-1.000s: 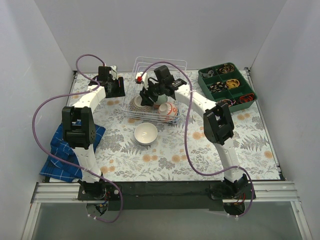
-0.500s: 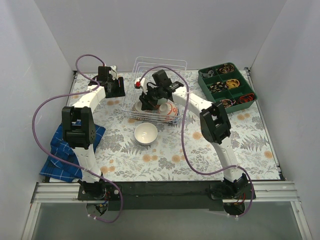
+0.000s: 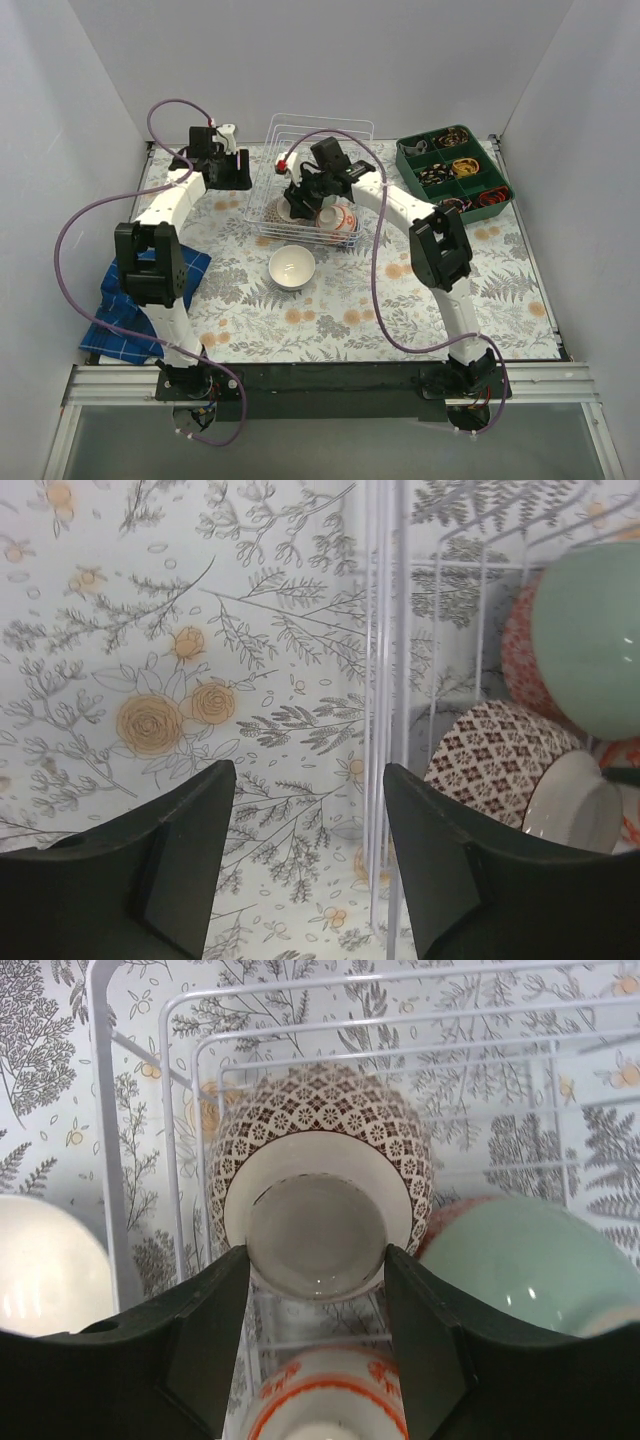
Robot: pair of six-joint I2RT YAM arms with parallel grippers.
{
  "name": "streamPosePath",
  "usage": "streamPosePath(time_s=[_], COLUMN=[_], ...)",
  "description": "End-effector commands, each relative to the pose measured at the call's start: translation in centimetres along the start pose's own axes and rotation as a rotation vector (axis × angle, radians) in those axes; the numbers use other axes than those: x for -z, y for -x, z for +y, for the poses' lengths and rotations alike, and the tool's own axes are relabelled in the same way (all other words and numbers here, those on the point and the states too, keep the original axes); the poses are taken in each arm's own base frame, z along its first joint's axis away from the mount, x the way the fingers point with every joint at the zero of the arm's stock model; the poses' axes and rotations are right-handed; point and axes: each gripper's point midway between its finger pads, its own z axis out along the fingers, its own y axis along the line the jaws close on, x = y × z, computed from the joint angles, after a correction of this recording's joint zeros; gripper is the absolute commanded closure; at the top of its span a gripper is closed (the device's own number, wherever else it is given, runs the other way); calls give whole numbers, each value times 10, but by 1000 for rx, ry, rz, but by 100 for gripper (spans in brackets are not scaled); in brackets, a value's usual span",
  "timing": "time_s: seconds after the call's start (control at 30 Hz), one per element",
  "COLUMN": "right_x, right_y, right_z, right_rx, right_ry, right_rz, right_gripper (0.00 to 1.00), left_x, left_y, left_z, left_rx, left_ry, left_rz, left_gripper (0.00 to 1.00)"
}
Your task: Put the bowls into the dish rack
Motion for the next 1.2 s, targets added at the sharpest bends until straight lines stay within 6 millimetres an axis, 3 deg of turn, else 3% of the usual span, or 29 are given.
streamPosePath(time_s=[0.0, 0.03, 0.07, 0.13, 0.17, 0.27, 0.4, 0.5, 0.63, 0.7, 0.77, 0.8, 0.83, 0.9, 0.93, 1.0, 1.1, 1.17], right_x=[81, 81, 93, 96, 95, 90, 88, 93, 117, 130, 153, 159, 168, 178, 184, 191, 203, 215], right_y=[58, 44, 46, 30, 22, 8, 10, 13, 12, 5, 9, 8, 9, 2, -3, -9, -19, -19], right_z=[-13, -9, -10, -3, -1, 2, 2, 0, -9, -17, -22, -21, -16, -13, -6, 2, 18, 24], right_rx=[6, -24, -30, -51, -61, -84, -109, -121, -173, -184, -165, -149, -140, -129, -130, -129, -124, -115], right_ry=[-110, -100, -113, -102, -94, -83, -81, -93, -131, -175, -233, -248, -263, -294, -304, -312, -320, -343], right_rz=[-124, -103, -112, -89, -78, -63, -78, -85, -104, -93, -102, -101, -102, -87, -80, -71, -51, -51], right_gripper=[37, 37, 36, 35, 35, 34, 34, 34, 34, 34, 34, 34, 34, 34, 34, 34, 34, 34], left_x=[100, 108, 117, 125, 127, 135, 142, 159, 184, 184, 193, 188, 187, 184, 184, 184, 178, 168], left_y=[54, 50, 35, 16, 2, -12, -12, -28, -90, -116, -134, -153, -157, -177, -182, -199, -205, -193], left_z=[-68, -78, -85, -102, -104, -111, -114, -126, -150, -153, -167, -164, -176, -172, -184, -188, -200, -202], left_rx=[-251, -312, -339, -388, -403, -408, -442, -547, -762, -822, -906, -926, -960, -997, -1003, -1025, -1008, -969], left_ry=[-306, -340, -372, -438, -452, -476, -459, -537, -656, -678, -709, -696, -705, -659, -668, -651, -600, -507], left_rz=[-196, -196, -150, -91, -43, -9, -29, -9, 103, 147, 134, 163, 125, 117, 96, 101, 77, 30], left_gripper=[38, 37, 37, 37, 37, 36, 37, 39, 39, 39, 39, 39, 40, 40, 41, 44, 45, 46])
